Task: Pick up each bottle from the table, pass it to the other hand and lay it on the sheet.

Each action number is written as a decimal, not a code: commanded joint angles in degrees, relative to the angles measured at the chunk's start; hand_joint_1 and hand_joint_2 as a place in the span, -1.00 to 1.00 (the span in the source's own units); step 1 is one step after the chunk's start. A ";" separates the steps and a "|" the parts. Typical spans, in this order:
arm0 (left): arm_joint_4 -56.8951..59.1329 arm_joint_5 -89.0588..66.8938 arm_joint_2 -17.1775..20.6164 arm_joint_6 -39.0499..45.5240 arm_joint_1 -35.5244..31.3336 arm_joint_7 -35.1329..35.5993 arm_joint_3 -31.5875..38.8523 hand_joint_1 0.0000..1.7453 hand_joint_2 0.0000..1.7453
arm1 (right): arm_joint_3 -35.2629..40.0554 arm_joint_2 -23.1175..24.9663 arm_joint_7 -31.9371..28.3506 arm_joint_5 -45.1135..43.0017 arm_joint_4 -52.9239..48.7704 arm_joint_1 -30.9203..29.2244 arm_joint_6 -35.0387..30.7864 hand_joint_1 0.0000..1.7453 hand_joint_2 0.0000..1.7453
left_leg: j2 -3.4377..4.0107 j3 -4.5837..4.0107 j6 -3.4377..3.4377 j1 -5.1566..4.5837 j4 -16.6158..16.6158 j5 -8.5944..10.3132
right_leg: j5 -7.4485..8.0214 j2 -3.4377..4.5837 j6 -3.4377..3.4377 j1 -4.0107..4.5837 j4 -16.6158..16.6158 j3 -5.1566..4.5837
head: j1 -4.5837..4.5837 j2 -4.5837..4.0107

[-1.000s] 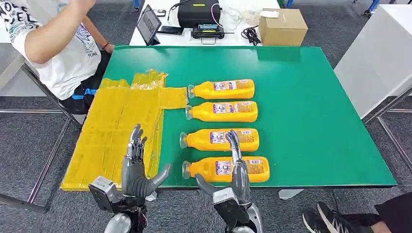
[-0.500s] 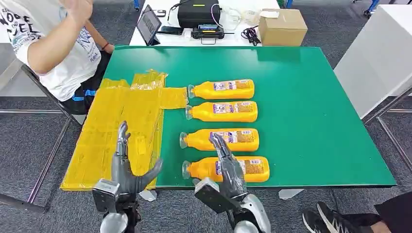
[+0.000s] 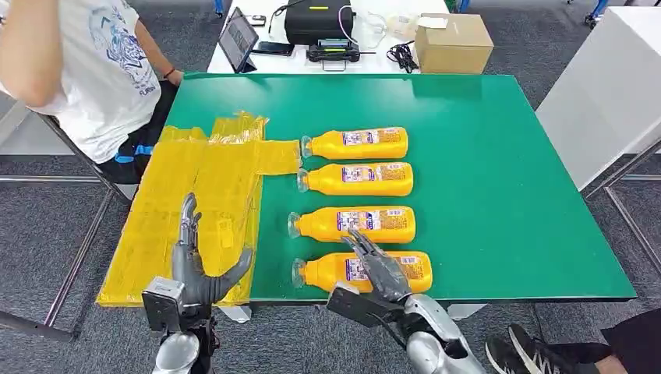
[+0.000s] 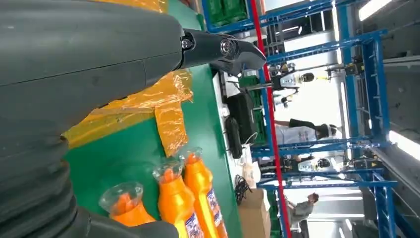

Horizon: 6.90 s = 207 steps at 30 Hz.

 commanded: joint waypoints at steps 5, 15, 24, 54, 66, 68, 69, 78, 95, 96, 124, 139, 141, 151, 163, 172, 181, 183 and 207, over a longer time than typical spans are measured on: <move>4.83 2.39 1.69 -0.29 -2.88 0.49 -0.22 -1.00 1.00 | 7.39 -7.95 3.03 0.11 2.41 -3.53 1.05 -1.00 1.00 | 0.06 0.19 -0.08 0.05 -0.01 -0.08 | -0.05 0.03 -0.11 0.05 -0.05 0.21 | 0.02 0.00; 5.53 5.13 1.22 -0.15 -2.92 0.71 1.57 -1.00 1.00 | 8.78 -10.42 5.26 1.01 2.82 -4.30 2.62 -1.00 1.00 | 0.02 0.16 -0.07 0.02 -0.03 -0.04 | -0.03 0.00 -0.10 0.03 -0.05 0.16 | 0.00 0.00; 6.85 5.64 1.52 -0.64 -2.59 0.80 1.69 -1.00 1.00 | 9.32 -11.70 7.07 1.89 2.28 -4.78 2.58 -1.00 1.00 | 0.02 0.22 -0.08 0.02 -0.05 -0.05 | -0.04 0.00 -0.10 0.03 -0.07 0.23 | 0.00 0.00; 10.91 7.86 1.39 -2.40 -3.97 1.78 0.56 -1.00 1.00 | 11.61 -19.34 11.51 -1.15 2.52 -6.58 8.77 1.00 1.00 | -0.06 0.34 -0.07 0.02 -0.04 -0.03 | -0.04 -0.07 -0.11 0.04 -0.09 0.39 | 0.00 0.00; 11.86 8.31 1.14 -3.01 -4.53 1.70 0.20 -1.00 1.00 | 5.96 -12.99 4.15 -5.51 0.66 -2.43 1.95 1.00 1.00 | -0.08 0.39 -0.07 0.04 -0.05 -0.02 | -0.03 -0.09 -0.10 0.06 -0.11 0.42 | 0.00 0.00; 11.05 8.65 0.74 -3.33 -4.05 1.41 0.11 -1.00 1.00 | -0.56 -3.54 -5.19 -6.92 -4.33 1.36 -7.60 1.00 1.00 | -0.05 0.47 -0.13 0.10 -0.08 -0.05 | -0.05 -0.08 -0.18 0.13 -0.15 0.49 | 0.00 0.00; 10.76 9.06 0.50 -3.65 -3.80 1.33 0.06 -1.00 1.00 | -2.70 -0.07 -6.69 -8.28 -6.67 2.12 -9.31 1.00 1.00 | 0.05 0.37 -0.11 0.08 -0.05 -0.05 | -0.02 0.04 -0.15 0.10 -0.09 0.36 | 0.02 0.00; 10.33 11.18 0.31 -5.10 -3.78 1.44 -1.08 -1.00 1.00 | -7.80 6.28 -13.89 -9.16 -14.65 2.83 -17.68 1.00 1.00 | 0.05 0.16 -0.09 0.14 0.01 -0.05 | -0.10 0.07 -0.14 0.15 0.07 0.10 | -0.02 0.00; 9.89 11.94 0.35 -5.17 -3.69 1.41 -1.53 -1.00 1.00 | -10.82 8.51 -17.68 -10.41 -15.53 4.20 -20.71 1.00 1.00 | 0.10 0.24 -0.14 0.09 0.02 -0.11 | -0.11 0.11 -0.18 0.11 0.05 0.19 | 0.00 0.00; 9.25 8.98 0.43 -1.50 -3.49 -0.19 -1.98 -1.00 1.00 | -11.92 9.19 -17.83 -9.40 -15.97 4.82 -22.42 1.00 1.00 | 0.08 0.13 -0.10 0.06 0.00 -0.05 | -0.07 0.10 -0.14 0.07 0.06 0.07 | 0.00 0.00; 16.55 33.47 3.78 -39.60 -6.40 13.28 -13.54 -1.00 1.00 | -1.93 17.34 -24.77 -3.58 19.35 -2.79 -27.99 1.00 1.00 | 0.19 0.25 -0.14 0.13 -0.06 -0.07 | -0.06 0.21 -0.18 0.13 0.01 0.21 | 0.02 0.00; 24.26 31.09 1.91 -32.36 -9.41 13.88 -11.75 -1.00 1.00 | 3.97 19.79 -23.57 -1.76 25.37 -5.87 -27.72 1.00 1.00 | 0.18 0.21 -0.12 0.16 -0.05 -0.07 | -0.07 0.19 -0.16 0.15 0.03 0.14 | 0.00 0.00; 23.35 29.19 1.62 -29.12 -9.31 12.57 -11.58 -1.00 1.00 | 5.32 19.50 -23.12 -2.16 25.66 -5.83 -27.13 1.00 1.00 | 0.13 0.23 -0.12 0.15 -0.04 -0.08 | -0.08 0.15 -0.16 0.15 0.01 0.19 | 0.02 0.00; 20.78 27.10 1.63 -25.83 -9.02 11.51 -10.77 -1.00 1.00 | 6.96 18.92 -23.12 -2.12 25.24 -5.27 -26.69 1.00 1.00 | 0.09 0.13 -0.12 0.13 -0.02 -0.04 | -0.07 0.12 -0.15 0.14 0.05 0.09 | 0.02 0.00; 14.88 36.95 0.29 -30.46 -7.99 10.80 -6.22 -1.00 1.00 | 9.24 17.70 -23.11 -3.04 27.62 -6.23 -22.11 1.00 1.00 | 0.03 0.16 -0.12 0.17 0.00 -0.07 | -0.10 0.05 -0.16 0.17 0.04 0.15 | 0.00 0.00; 14.79 40.27 0.38 -33.05 -7.73 12.30 -6.20 -1.00 1.00 | 8.89 17.63 -22.82 -2.64 28.08 -6.46 -21.96 1.00 1.00 | 0.03 0.19 -0.14 0.18 0.00 -0.07 | -0.11 0.04 -0.18 0.18 0.04 0.17 | 0.00 0.00; 15.61 41.16 0.30 -33.16 -8.01 12.84 -6.40 -1.00 1.00 | 8.68 17.78 -22.24 -1.94 28.64 -6.68 -22.01 1.00 1.00 | 0.02 0.17 -0.11 0.16 -0.02 -0.05 | -0.09 0.03 -0.15 0.15 0.02 0.14 | 0.02 0.00; 15.69 41.11 0.25 -33.12 -8.05 12.84 -6.47 -1.00 1.00 | 8.69 17.80 -22.24 -1.93 28.76 -6.73 -21.89 1.00 1.00 | 0.00 0.21 -0.13 0.17 -0.01 -0.07 | -0.12 0.01 -0.17 0.17 0.03 0.19 | 0.00 0.00; 13.89 32.82 0.26 -31.90 -6.65 9.97 -8.39 1.00 1.00 | 6.29 18.02 -21.10 -0.60 26.70 -5.93 -22.86 1.00 1.00 | 0.03 0.07 -0.08 0.12 -0.01 -0.01 | -0.06 0.05 -0.11 0.11 0.05 0.02 | 0.00 0.00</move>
